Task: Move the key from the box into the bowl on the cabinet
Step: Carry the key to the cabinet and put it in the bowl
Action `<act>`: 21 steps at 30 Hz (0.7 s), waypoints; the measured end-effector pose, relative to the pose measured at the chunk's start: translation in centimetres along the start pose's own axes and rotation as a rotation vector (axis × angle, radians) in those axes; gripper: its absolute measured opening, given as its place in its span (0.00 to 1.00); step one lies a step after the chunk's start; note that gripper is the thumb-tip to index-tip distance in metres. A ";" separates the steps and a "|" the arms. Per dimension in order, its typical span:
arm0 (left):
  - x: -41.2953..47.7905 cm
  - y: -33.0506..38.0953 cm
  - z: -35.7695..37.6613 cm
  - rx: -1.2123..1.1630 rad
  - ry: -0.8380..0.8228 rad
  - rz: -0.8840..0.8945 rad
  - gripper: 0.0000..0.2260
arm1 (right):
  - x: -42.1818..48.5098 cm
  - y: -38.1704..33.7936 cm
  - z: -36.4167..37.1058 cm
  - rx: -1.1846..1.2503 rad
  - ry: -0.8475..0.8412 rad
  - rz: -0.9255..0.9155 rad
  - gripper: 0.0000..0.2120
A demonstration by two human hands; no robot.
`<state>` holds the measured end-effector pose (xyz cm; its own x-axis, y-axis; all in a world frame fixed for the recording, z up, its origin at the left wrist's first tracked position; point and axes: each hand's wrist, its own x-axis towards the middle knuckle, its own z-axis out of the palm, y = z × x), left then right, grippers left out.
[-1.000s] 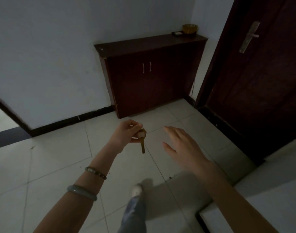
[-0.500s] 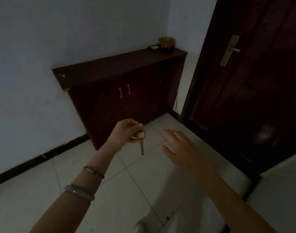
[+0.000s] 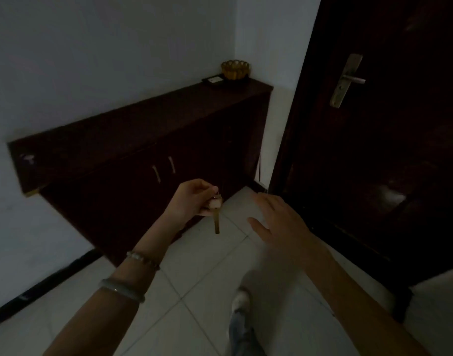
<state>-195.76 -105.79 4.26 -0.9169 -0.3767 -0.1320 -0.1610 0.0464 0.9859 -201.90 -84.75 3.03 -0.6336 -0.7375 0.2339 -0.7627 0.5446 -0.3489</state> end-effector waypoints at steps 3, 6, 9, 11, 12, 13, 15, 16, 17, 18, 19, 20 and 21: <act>6.7 0.8 0.2 -0.003 -0.012 -0.012 0.03 | 5.6 3.8 0.0 -0.005 0.000 0.015 0.26; 13.8 2.3 0.5 0.009 -0.024 -0.006 0.04 | 11.4 7.2 -0.9 -0.008 0.003 0.021 0.26; 20.8 4.1 0.9 0.009 -0.034 0.026 0.03 | 17.0 10.5 -1.8 0.003 0.024 0.028 0.26; 25.2 5.2 1.0 -0.003 -0.033 0.041 0.03 | 20.5 12.6 -2.3 0.001 0.020 0.017 0.27; 27.1 5.6 1.0 -0.009 -0.031 0.044 0.03 | 22.1 13.4 -2.5 0.004 0.021 0.010 0.27; 28.8 6.0 0.9 -0.016 -0.031 0.042 0.03 | 23.7 14.3 -2.6 0.006 0.022 0.004 0.27; 32.1 6.4 0.8 -0.024 -0.041 0.038 0.03 | 26.3 15.9 -2.5 0.009 0.031 0.002 0.27; 33.7 6.6 0.8 -0.022 -0.047 0.034 0.03 | 27.6 16.7 -2.4 0.008 0.038 0.003 0.27; 35.2 6.7 0.8 -0.021 -0.052 0.030 0.04 | 28.9 17.6 -2.3 0.005 0.042 0.007 0.27; 36.8 6.9 0.8 -0.021 -0.056 0.027 0.04 | 30.1 18.4 -2.2 0.000 0.041 0.014 0.27; 38.3 7.0 0.8 -0.020 -0.059 0.026 0.04 | 31.3 19.2 -2.0 -0.006 0.038 0.023 0.27; 39.9 7.2 0.7 -0.018 -0.064 0.025 0.04 | 32.6 20.1 -1.8 -0.011 0.035 0.033 0.27; 41.6 7.4 0.7 -0.012 -0.070 0.027 0.03 | 34.0 20.9 -1.5 -0.016 0.034 0.038 0.27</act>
<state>-235.34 -120.52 5.96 -0.9443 -0.3096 -0.1115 -0.1315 0.0445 0.9903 -239.56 -97.84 5.04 -0.6656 -0.7027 0.2514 -0.7401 0.5784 -0.3431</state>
